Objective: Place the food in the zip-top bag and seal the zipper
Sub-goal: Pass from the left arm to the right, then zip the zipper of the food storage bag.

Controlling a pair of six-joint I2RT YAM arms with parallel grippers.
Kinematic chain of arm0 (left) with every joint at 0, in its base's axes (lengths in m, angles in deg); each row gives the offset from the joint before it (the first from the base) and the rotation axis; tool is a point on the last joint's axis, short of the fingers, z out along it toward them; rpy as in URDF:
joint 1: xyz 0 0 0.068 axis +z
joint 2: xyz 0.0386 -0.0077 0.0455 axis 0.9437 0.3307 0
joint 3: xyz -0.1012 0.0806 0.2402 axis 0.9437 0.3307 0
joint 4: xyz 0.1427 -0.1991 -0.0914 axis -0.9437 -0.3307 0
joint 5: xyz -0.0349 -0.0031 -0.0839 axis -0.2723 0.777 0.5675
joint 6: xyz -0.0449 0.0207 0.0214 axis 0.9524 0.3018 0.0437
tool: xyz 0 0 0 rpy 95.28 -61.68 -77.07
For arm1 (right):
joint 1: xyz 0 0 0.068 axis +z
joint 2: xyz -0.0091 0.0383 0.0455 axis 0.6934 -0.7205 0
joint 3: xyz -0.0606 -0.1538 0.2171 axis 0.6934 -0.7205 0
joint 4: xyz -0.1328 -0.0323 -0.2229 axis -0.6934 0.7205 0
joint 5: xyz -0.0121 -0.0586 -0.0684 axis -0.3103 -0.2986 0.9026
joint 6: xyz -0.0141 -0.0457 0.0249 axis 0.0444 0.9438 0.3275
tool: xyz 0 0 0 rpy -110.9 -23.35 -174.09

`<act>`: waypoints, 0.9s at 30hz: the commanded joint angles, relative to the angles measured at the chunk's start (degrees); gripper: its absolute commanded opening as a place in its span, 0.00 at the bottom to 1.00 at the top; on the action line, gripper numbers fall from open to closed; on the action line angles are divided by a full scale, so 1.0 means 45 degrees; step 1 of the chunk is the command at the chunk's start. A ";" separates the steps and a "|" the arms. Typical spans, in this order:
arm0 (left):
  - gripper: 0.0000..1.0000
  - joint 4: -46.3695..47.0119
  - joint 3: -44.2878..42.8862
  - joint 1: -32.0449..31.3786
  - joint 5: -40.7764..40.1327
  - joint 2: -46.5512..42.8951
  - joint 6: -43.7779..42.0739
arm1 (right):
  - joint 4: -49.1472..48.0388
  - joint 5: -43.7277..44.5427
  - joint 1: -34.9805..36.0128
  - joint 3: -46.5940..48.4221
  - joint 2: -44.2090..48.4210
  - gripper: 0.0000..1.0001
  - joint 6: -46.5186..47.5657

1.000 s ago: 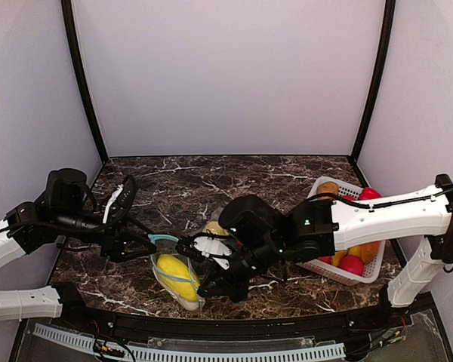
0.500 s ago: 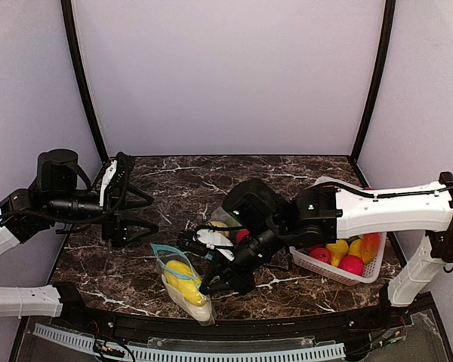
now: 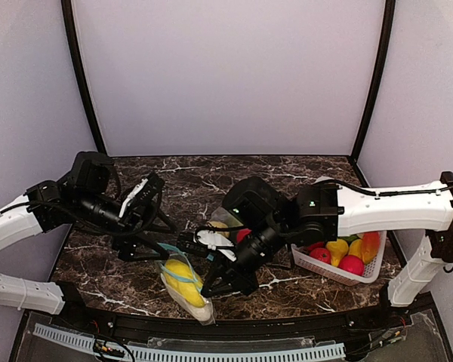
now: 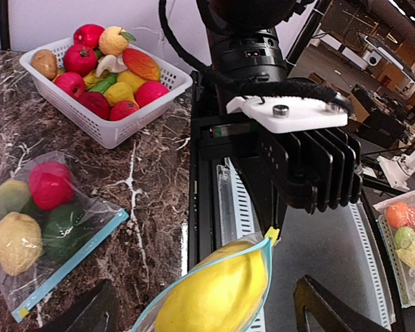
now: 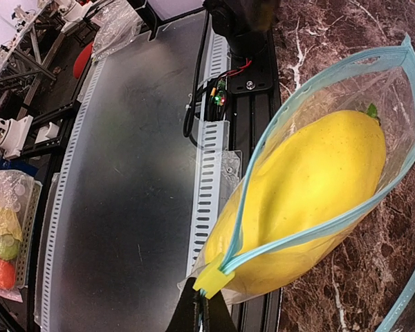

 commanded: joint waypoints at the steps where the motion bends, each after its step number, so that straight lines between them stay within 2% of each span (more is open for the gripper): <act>1: 0.88 -0.0175 0.0127 -0.0315 0.1048 0.0426 -0.0288 | -0.0037 -0.0532 -0.0111 0.0545 0.0221 0.00 0.0194; 4: 0.83 0.0207 0.0173 -0.0517 0.1107 0.0778 -0.0187 | -0.0038 -0.0816 -0.0109 0.0595 0.0188 0.00 0.0214; 13: 0.55 0.0456 -0.0139 -0.1277 0.1381 0.2252 -0.0110 | 0.0061 -0.0956 -0.0109 0.0616 0.0238 0.00 0.0372; 23: 0.29 0.0225 0.0137 -0.1414 0.1877 0.2525 -0.0100 | 0.0054 -0.0630 -0.0327 0.0317 0.0683 0.00 0.0432; 27: 0.15 0.0079 0.0306 -0.1407 0.2006 0.2440 0.0032 | 0.0067 -0.0625 -0.0473 0.0165 0.0768 0.00 0.0445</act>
